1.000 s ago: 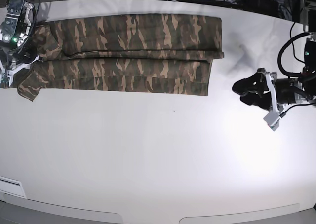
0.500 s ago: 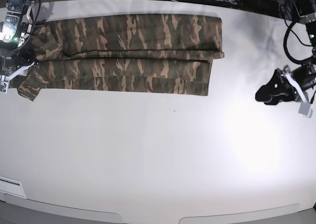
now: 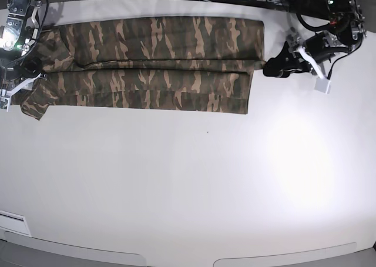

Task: Fold the T-shirt properly

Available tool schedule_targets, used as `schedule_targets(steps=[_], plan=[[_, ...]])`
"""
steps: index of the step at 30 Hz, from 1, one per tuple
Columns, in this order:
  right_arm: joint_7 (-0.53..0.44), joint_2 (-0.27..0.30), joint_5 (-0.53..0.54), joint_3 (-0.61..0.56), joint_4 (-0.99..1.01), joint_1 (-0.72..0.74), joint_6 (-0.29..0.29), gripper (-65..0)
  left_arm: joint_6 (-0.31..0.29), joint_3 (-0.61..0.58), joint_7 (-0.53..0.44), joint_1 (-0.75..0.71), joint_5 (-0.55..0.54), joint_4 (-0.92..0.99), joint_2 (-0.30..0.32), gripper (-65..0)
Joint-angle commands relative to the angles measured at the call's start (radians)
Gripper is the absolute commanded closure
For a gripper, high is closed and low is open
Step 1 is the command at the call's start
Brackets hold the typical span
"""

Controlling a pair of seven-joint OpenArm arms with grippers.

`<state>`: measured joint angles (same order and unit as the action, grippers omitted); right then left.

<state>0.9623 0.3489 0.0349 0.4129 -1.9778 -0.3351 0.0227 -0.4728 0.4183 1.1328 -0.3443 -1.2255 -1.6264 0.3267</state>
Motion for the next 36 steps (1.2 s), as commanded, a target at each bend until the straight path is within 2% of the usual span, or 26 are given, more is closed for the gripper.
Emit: schedule_targets(steps=[1, 6, 13, 18, 21, 25, 29, 32, 36], plan=[[-0.016, 0.018, -0.018, 0.007, -0.020, 0.001, 0.010, -36.0, 0.029, -0.023, 0.013, -0.014, 0.055, -0.030, -0.015, -33.0], [-0.016, 0.019, -0.021, 0.008, -0.020, -0.001, 0.015, -36.0, 0.137, -0.084, -0.047, -0.024, 0.262, -0.169, -0.072, -33.0], [-0.005, 0.020, -0.036, 0.015, -0.020, -0.006, 0.015, -36.0, 0.230, -0.093, -0.087, -0.024, 0.397, -0.228, -0.089, -33.0], [-0.005, 0.019, -0.035, 0.015, -0.020, -0.006, 0.016, -36.0, 0.263, -0.093, -0.094, -0.024, 0.460, -0.219, -0.137, -33.0], [-0.005, 0.019, -0.035, 0.015, -0.020, -0.006, 0.015, -36.0, 0.264, -0.093, -0.094, -0.024, 0.463, -0.219, -0.156, -33.0], [-0.004, 0.019, -0.035, 0.015, -0.020, -0.006, 0.015, -36.0, 0.266, -0.093, -0.101, -0.023, 0.496, -0.220, -0.164, -33.0], [-0.005, 0.019, -0.033, 0.015, -0.020, -0.006, 0.016, -36.0, 0.270, -0.096, -0.113, -0.021, 0.481, -0.219, -0.164, -33.0], [-0.005, 0.019, -0.032, 0.015, -0.020, -0.005, 0.016, -36.0, 0.272, -0.131, -0.113, -0.021, 0.473, -0.218, -0.167, -33.0], [-0.005, 0.019, -0.032, 0.015, -0.020, -0.005, 0.016, -36.0, 0.272, -0.214, -0.125, -0.021, 0.476, -0.218, -0.211, -33.0]])
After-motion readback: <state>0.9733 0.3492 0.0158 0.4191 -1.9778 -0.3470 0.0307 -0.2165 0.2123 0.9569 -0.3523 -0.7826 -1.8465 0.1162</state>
